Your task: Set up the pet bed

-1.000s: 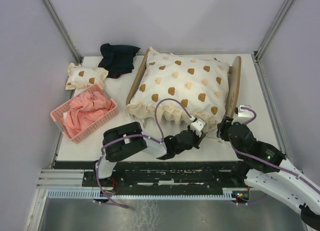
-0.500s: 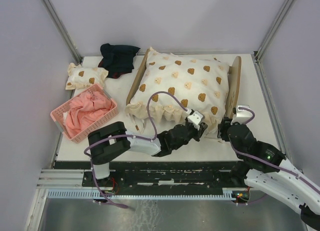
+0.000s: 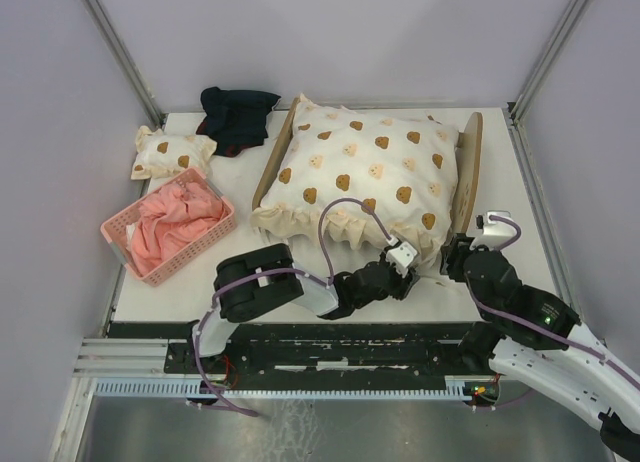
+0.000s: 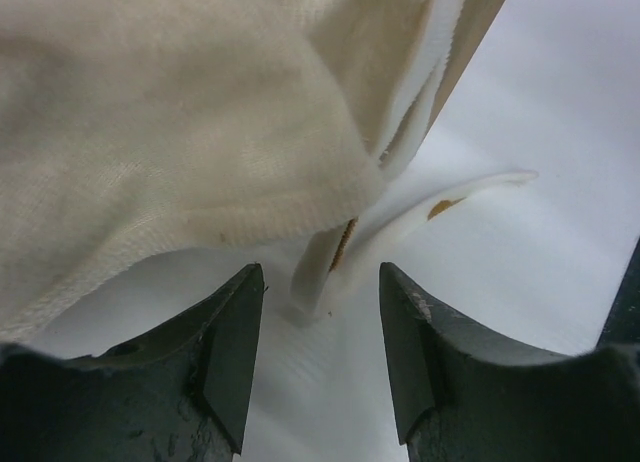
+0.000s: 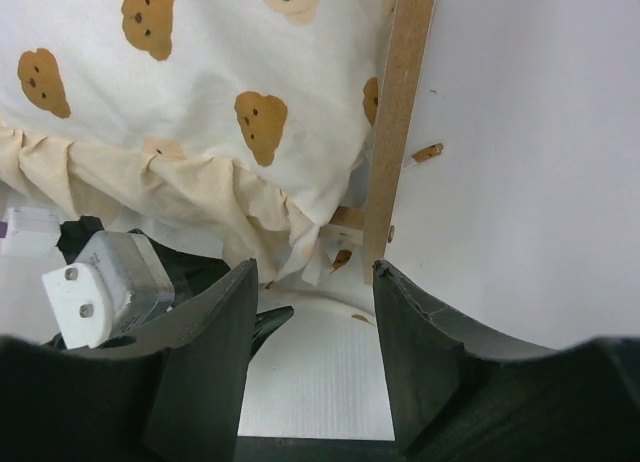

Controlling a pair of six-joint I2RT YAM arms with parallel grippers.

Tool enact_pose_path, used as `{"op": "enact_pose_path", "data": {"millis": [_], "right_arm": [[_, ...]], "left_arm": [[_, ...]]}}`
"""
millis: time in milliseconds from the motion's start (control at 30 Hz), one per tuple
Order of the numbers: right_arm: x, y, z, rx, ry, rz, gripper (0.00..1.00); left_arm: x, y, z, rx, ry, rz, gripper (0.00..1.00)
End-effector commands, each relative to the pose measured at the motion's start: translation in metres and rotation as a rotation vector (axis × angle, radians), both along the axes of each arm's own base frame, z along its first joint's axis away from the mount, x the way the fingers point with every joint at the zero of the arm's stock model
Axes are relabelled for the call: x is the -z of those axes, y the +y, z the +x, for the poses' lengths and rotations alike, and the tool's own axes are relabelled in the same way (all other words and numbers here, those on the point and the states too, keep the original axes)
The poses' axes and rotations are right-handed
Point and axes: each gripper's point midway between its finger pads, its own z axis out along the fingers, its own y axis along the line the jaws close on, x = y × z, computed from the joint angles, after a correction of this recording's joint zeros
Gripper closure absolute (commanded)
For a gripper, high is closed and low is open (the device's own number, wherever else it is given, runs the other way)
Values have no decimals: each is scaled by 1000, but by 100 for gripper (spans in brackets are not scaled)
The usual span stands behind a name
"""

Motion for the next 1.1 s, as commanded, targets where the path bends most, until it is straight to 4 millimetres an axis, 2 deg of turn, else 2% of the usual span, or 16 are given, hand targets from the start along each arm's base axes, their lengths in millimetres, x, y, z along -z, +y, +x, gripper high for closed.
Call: {"op": "enact_pose_path", "data": {"millis": [0, 33, 100, 167, 200, 300, 400, 533, 667, 867, 1067], "right_arm": [[-14, -3, 3, 28, -35, 28, 42], [-13, -2, 3, 25, -34, 29, 42], [-11, -1, 3, 20, -31, 30, 42], [-9, 0, 3, 14, -29, 18, 42], [-8, 0, 4, 14, -28, 6, 42], [-9, -1, 10, 10, -50, -50, 42], [-13, 0, 14, 10, -63, -78, 42], [-7, 19, 15, -85, -53, -71, 42], [8, 26, 16, -106, -46, -57, 41], [27, 24, 21, -79, -30, -99, 43], [43, 27, 30, -47, -21, -133, 52]], "left_arm": [[-16, -16, 10, -32, -37, -68, 43], [-15, -17, 12, -35, -45, -65, 49], [-17, -14, 15, -53, -62, -65, 73], [-30, -7, 17, -74, -85, -85, 90], [-45, -1, 19, -92, -103, -107, 96], [-80, 17, 29, -156, -146, -147, 97], [-112, 26, 35, -174, -173, -176, 97], [-148, 32, 38, -174, -200, -219, 97], [-168, 38, 47, -209, -231, -200, 97], [-191, 54, 67, -246, -223, -250, 97], [-203, 60, 83, -259, -193, -286, 97]]}}
